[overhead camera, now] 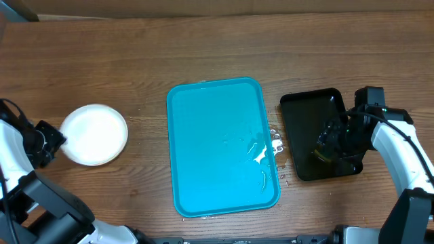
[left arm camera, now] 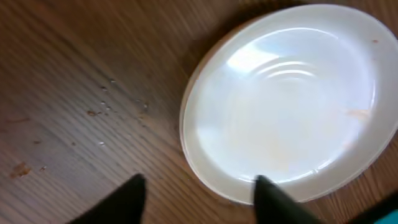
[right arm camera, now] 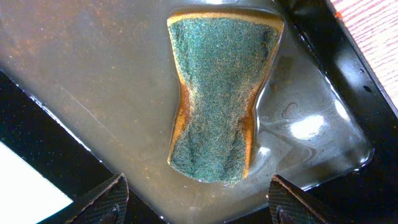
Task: Clean dirty plates on tray and stack at the side
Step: 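Release the plate and lift the left gripper away from the stack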
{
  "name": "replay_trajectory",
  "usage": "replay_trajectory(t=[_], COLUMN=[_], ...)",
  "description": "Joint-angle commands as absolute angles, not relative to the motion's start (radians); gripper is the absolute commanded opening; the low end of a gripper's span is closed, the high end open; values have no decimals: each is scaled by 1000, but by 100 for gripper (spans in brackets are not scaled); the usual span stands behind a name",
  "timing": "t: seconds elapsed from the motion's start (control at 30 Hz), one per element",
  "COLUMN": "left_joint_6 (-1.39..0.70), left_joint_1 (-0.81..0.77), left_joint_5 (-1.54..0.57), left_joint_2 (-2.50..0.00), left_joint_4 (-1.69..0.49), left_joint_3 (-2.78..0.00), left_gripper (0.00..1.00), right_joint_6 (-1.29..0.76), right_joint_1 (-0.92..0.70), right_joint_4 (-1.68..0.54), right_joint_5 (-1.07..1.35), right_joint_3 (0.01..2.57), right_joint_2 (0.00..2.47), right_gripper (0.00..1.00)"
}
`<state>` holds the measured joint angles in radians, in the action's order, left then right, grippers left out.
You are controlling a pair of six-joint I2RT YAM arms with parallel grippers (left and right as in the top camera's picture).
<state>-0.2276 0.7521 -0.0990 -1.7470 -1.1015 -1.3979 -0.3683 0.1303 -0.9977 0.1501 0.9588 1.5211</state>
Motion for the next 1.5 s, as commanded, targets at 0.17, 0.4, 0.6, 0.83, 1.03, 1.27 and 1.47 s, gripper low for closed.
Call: replay_trajectory(t=[0.17,0.4,0.6,0.83,1.03,1.27,1.47], left_joint_6=[-79,-31,-29,40,71,50,-12], left_joint_1=[620,384,241,189,187,187,187], left_joint_5=[-218,-208,-204,-241,-239,-264,-258], left_joint_2=[-1647,-1416,-1258,-1148,-986,-890,-890], left_joint_4=[-1278,-1289,-1304,-1467,-1501,-1550,-1546], left_joint_3=[-1643,-1718,-1718,-1718,-1718,-1717,-1717], left_gripper=[100,100,100,100,100,100,100], right_joint_6=[-319,-253,-209,-181,-112,-107,-108], right_joint_1=[130,126,105,102,86,22,20], right_joint_4=[-1019,-1074,-1111,-1162,-1161,-1158,-1163], right_joint_5=[172,276,323,405,556,552,557], right_joint_3=[981,1080,1116,1116,1116,1116,1116], right_joint_2=[1464,1277,1116,1094,1018,858,813], right_gripper=[73,78,78,74,91,100,100])
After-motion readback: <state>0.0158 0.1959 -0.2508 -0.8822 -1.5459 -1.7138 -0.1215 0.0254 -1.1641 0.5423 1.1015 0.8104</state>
